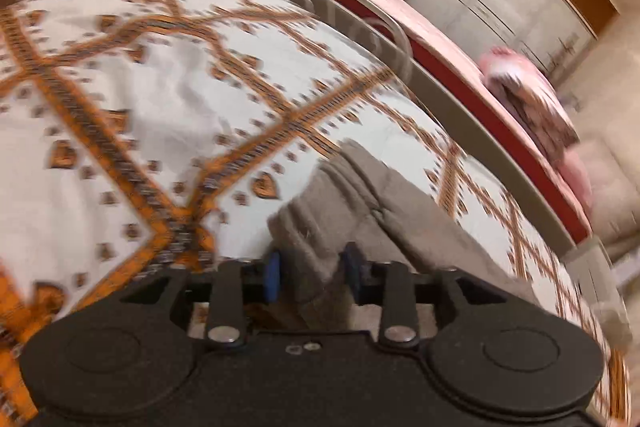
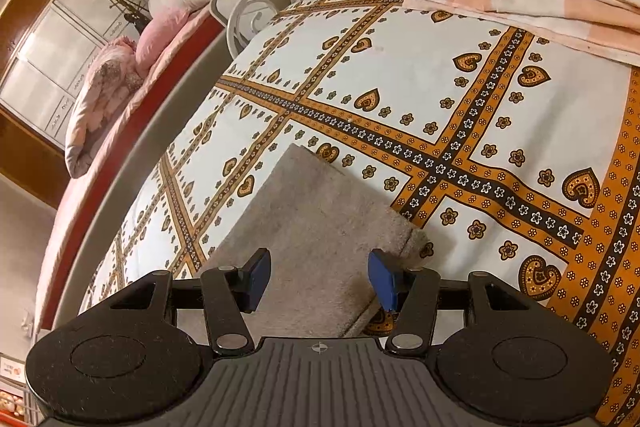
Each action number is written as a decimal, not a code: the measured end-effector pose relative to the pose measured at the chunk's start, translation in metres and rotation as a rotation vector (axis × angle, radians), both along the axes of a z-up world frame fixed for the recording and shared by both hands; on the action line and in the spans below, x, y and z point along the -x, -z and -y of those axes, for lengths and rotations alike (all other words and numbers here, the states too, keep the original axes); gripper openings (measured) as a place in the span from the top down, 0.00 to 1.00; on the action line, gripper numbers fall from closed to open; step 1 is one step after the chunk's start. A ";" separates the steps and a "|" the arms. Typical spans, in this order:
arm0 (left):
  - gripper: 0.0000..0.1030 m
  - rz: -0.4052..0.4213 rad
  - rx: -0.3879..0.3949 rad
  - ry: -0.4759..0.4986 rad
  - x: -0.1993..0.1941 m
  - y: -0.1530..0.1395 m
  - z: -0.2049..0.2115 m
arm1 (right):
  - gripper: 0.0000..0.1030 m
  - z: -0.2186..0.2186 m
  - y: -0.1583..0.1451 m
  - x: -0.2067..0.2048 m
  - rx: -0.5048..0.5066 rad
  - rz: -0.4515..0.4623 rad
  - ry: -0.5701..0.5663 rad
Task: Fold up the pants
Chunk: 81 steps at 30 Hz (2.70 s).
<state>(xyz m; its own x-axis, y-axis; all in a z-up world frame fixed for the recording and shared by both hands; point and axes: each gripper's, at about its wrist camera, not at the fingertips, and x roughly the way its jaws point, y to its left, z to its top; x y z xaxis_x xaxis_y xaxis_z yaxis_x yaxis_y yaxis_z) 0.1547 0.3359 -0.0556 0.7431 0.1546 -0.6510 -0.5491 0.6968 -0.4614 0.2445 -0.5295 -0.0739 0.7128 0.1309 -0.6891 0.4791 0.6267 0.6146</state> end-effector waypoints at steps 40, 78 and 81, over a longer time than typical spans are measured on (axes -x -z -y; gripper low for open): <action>0.30 -0.109 -0.553 0.381 -0.153 -0.007 0.121 | 0.40 -0.148 -0.026 -0.066 0.160 0.124 -0.376; 0.08 -0.165 -0.670 0.494 -0.189 -0.003 0.220 | 0.34 -0.145 -0.017 -0.085 0.501 0.108 -0.471; 0.08 -0.153 -0.687 0.515 -0.176 -0.012 0.229 | 0.22 -0.145 -0.020 -0.075 0.534 0.102 -0.468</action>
